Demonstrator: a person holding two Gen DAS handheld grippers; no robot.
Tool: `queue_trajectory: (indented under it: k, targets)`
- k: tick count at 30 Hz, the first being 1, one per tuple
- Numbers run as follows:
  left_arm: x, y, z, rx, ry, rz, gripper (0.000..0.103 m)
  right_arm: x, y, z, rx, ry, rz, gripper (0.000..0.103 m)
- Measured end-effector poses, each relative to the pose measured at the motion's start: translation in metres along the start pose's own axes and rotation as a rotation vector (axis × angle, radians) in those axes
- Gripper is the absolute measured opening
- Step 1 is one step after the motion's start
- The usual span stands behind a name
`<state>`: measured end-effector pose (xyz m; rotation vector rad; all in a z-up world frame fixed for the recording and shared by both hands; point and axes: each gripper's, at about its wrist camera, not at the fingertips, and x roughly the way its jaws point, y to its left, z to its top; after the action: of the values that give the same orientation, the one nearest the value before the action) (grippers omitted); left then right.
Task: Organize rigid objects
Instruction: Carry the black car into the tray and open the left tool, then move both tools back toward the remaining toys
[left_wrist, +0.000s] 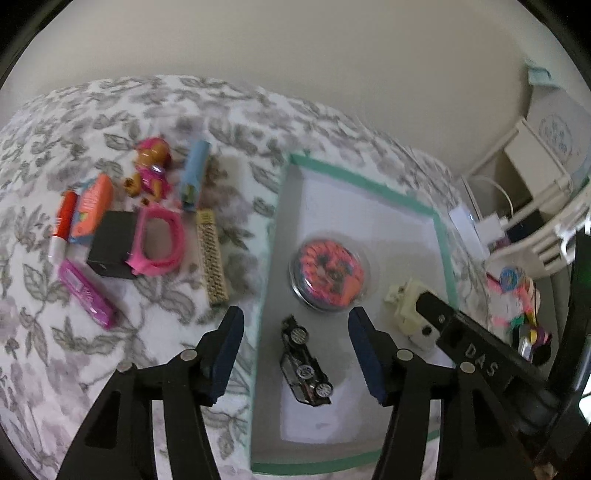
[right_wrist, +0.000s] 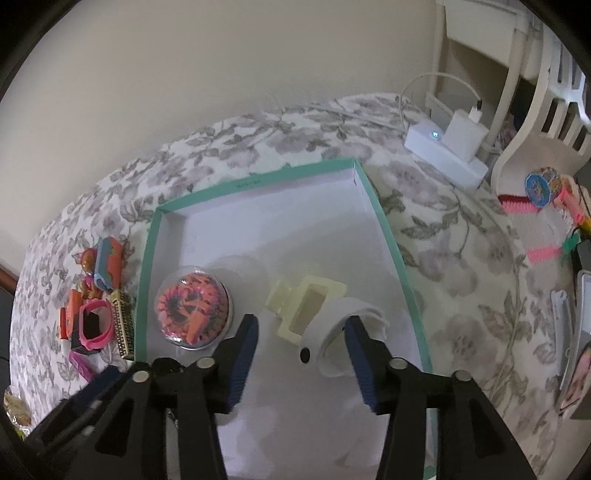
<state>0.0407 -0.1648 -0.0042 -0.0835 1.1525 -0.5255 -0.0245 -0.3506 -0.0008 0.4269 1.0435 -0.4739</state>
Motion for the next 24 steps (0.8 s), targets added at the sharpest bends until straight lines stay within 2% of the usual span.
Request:
queue_trajectory:
  k: [2, 5, 7, 11, 13, 21, 22, 23, 24]
  targets:
    - [-0.004, 0.009, 0.003, -0.034, -0.022, 0.025, 0.061, -0.001, 0.004, 0.0, -0.016, -0.01, 0.006, 0.061]
    - [-0.009, 0.022, 0.008, -0.062, -0.064, 0.096, 0.074, -0.002, 0.015, -0.002, -0.055, -0.019, 0.022, 0.065]
    - [-0.012, 0.029, 0.011, -0.076, -0.089, 0.138, 0.076, -0.002, 0.022, -0.004, -0.075, -0.025, 0.031, 0.068]
    - [-0.017, 0.039, 0.013, -0.092, -0.119, 0.181, 0.084, -0.002, 0.028, -0.005, -0.095, -0.031, 0.032, 0.077]
    - [-0.016, 0.041, 0.014, -0.088, -0.126, 0.201, 0.092, -0.002, 0.03, -0.006, -0.099, -0.035, 0.025, 0.079]
    - [-0.019, 0.052, 0.018, -0.106, -0.157, 0.24, 0.094, -0.005, 0.043, -0.007, -0.15, -0.064, 0.048, 0.099]
    - [-0.021, 0.056, 0.02, -0.119, -0.163, 0.255, 0.096, -0.005, 0.045, -0.007, -0.155, -0.067, 0.052, 0.103]
    - [-0.023, 0.06, 0.022, -0.141, -0.173, 0.276, 0.101, -0.006, 0.047, -0.007, -0.159, -0.07, 0.058, 0.103]
    - [-0.027, 0.066, 0.024, -0.174, -0.192, 0.298, 0.101, -0.007, 0.051, -0.008, -0.163, -0.075, 0.071, 0.103]
